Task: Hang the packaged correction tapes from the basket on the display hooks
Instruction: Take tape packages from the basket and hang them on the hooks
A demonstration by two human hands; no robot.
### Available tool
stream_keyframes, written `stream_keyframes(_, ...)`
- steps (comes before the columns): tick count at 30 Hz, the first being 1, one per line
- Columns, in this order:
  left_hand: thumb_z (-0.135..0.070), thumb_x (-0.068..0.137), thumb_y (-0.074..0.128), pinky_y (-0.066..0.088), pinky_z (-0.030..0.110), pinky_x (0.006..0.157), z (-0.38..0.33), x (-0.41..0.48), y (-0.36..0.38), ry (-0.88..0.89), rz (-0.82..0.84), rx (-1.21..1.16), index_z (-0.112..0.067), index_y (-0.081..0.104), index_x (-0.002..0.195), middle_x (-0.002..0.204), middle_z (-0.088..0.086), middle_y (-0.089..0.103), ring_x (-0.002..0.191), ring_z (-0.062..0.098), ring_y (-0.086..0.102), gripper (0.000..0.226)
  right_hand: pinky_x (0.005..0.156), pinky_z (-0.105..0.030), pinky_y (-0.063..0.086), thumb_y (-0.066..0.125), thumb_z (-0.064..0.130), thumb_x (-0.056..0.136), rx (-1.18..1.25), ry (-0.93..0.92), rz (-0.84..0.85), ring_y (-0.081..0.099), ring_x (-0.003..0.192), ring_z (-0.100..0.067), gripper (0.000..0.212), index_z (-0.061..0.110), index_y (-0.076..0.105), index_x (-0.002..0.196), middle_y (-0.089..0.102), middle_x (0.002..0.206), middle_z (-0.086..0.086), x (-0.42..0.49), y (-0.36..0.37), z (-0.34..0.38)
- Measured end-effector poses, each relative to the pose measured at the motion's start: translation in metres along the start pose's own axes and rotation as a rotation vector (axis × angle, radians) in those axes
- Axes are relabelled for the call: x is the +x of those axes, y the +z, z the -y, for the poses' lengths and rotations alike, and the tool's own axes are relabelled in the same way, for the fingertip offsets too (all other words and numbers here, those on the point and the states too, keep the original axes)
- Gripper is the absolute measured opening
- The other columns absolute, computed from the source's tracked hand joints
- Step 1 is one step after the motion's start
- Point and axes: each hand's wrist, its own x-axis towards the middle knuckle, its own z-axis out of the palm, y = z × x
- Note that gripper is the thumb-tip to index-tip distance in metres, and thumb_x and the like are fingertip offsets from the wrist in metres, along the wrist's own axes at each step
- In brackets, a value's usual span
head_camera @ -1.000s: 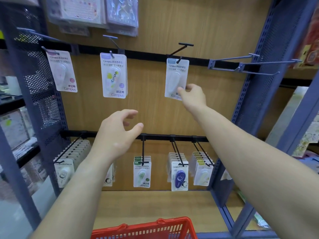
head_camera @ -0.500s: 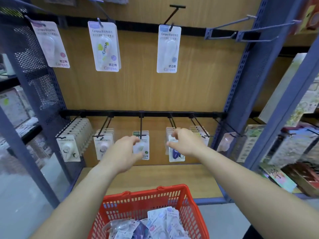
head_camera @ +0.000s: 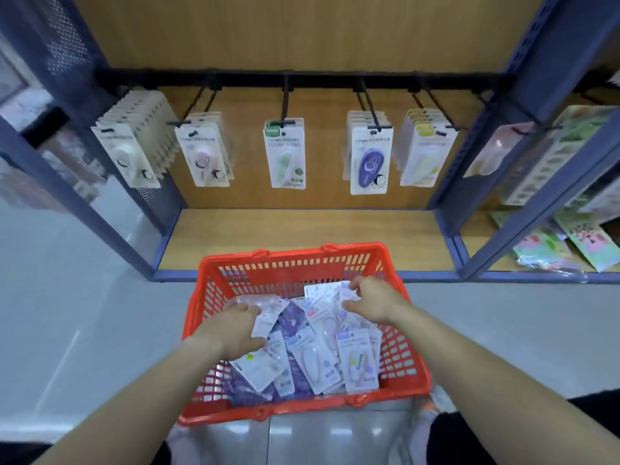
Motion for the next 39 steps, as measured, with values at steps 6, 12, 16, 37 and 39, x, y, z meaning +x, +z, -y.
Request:
stream_keyframes(6, -0.05, 0.095, 0.061, 0.042, 0.041, 0.108, -0.001, 0.035, 0.057, -0.002, 0.065, -0.103, -0.013, 0.036, 0.152, 0.147, 0.013, 0.047, 0.133, 0.032, 0.049, 0.073, 0.104, -0.033, 0.041, 0.07, 0.043, 0.092, 0.027, 0.08, 0.09, 0.048, 0.134, -0.032, 0.071, 0.011, 0.043, 0.148, 0.043, 0.15, -0.015, 0.022, 0.066, -0.033)
stream_keyframes(12, -0.049, 0.093, 0.065, 0.041, 0.04, 0.11, -0.018, 0.074, 0.08, 0.037, 0.007, -0.25, -0.016, 0.039, 0.151, 0.15, 0.008, 0.046, 0.137, 0.029, 0.046, 0.072, 0.117, -0.035, 0.033, 0.089, 0.045, 0.071, 0.138, 0.151, 0.119, 0.03, 0.148, -0.03, 0.12, 0.019, 0.015, 0.162, 0.019, 0.163, -0.012, 0.035, 0.097, -0.066)
stream_keyframes(16, -0.044, 0.092, 0.071, 0.041, 0.038, 0.112, -0.044, 0.1, 0.086, 0.031, 0.006, -0.495, -0.017, 0.027, 0.159, 0.158, 0.005, 0.04, 0.142, 0.027, 0.043, 0.085, 0.109, -0.037, 0.041, 0.095, 0.038, 0.065, 0.184, 0.148, -0.008, 0.043, 0.137, -0.031, 0.118, 0.02, 0.025, 0.159, 0.042, 0.151, -0.011, 0.038, 0.115, -0.076)
stream_keyframes(37, -0.03, 0.09, 0.076, 0.031, 0.022, 0.106, -0.064, 0.124, 0.095, 0.098, -0.144, -0.773, -0.026, 0.064, 0.127, 0.133, -0.008, 0.043, 0.134, 0.015, 0.044, 0.039, 0.064, -0.011, 0.038, 0.092, 0.026, 0.073, 0.416, 0.006, 0.02, 0.059, 0.074, 0.007, 0.029, 0.024, 0.068, 0.088, 0.065, 0.083, 0.016, 0.046, 0.097, -0.076)
stream_keyframes(39, -0.032, 0.091, 0.074, 0.025, 0.023, 0.108, -0.06, 0.117, 0.089, 0.081, -0.177, -0.78, -0.027, 0.061, 0.131, 0.14, -0.008, 0.04, 0.139, 0.014, 0.034, 0.042, 0.063, -0.011, 0.04, 0.093, 0.027, 0.071, 0.469, 0.004, -0.032, 0.059, 0.072, 0.003, 0.029, 0.026, 0.066, 0.081, 0.067, 0.081, 0.013, 0.049, 0.088, -0.068)
